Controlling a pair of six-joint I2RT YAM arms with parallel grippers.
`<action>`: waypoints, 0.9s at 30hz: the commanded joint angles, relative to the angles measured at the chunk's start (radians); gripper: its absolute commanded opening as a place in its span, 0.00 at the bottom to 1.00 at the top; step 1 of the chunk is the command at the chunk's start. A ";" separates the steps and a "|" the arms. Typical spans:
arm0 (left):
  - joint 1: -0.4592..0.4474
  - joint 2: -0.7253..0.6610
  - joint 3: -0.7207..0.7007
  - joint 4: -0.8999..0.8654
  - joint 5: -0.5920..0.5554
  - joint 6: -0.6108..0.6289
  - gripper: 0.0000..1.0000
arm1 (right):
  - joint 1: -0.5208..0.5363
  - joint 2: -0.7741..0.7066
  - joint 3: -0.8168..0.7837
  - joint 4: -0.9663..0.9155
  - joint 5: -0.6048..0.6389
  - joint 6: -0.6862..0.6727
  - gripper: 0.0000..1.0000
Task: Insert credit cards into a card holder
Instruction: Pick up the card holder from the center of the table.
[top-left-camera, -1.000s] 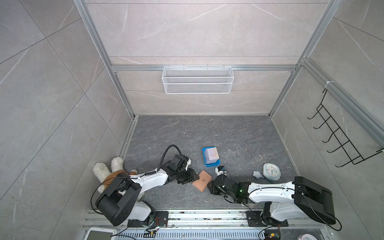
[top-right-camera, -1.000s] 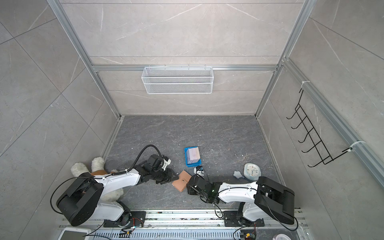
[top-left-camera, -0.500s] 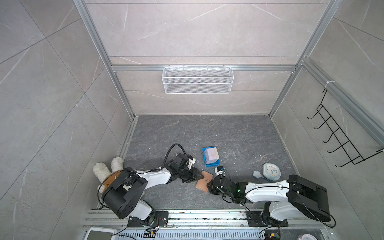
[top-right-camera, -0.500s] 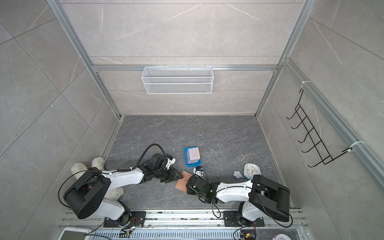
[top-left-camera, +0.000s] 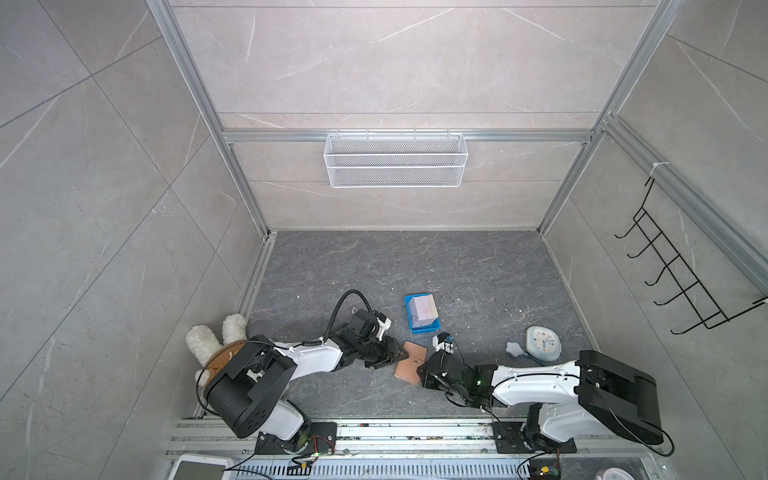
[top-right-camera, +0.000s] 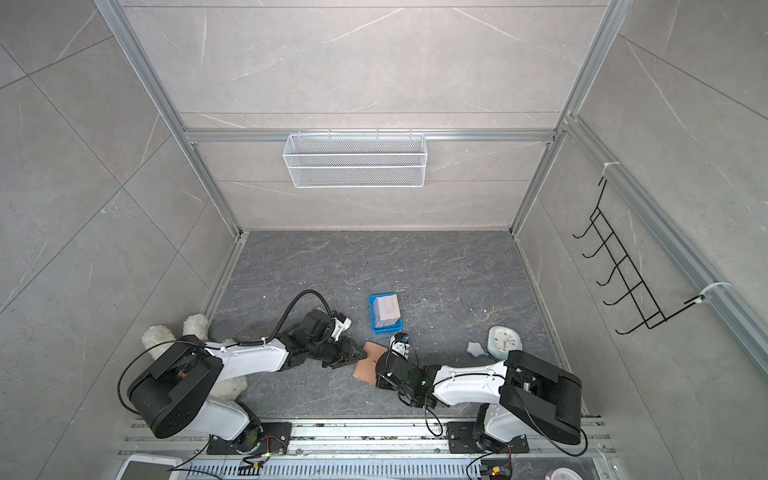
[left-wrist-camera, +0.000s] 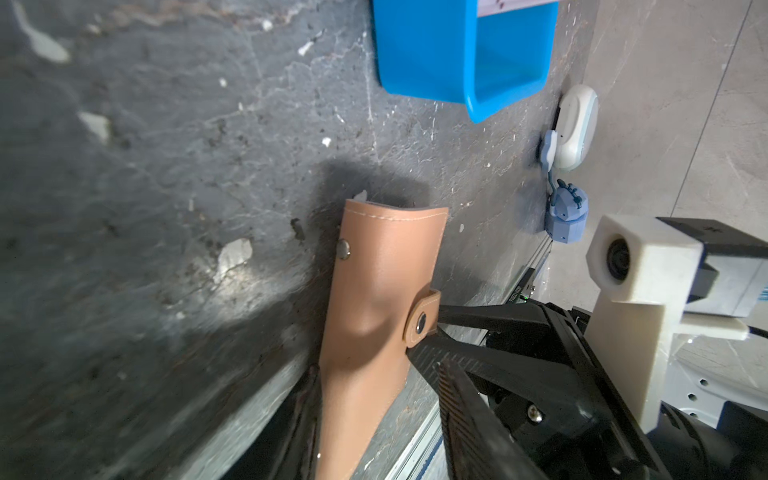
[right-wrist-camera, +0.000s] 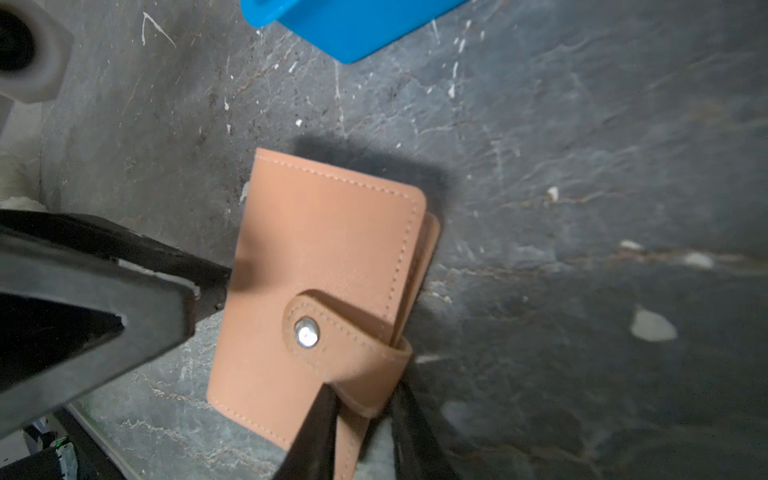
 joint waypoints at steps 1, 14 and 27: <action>-0.009 0.014 0.002 -0.009 -0.009 -0.013 0.49 | 0.002 0.003 -0.027 -0.088 0.025 0.010 0.25; -0.029 0.082 0.017 0.011 0.012 -0.032 0.51 | 0.003 -0.005 -0.045 -0.083 0.028 0.015 0.21; -0.049 0.067 0.042 0.047 0.063 -0.058 0.46 | 0.005 -0.008 -0.055 -0.075 0.030 0.017 0.20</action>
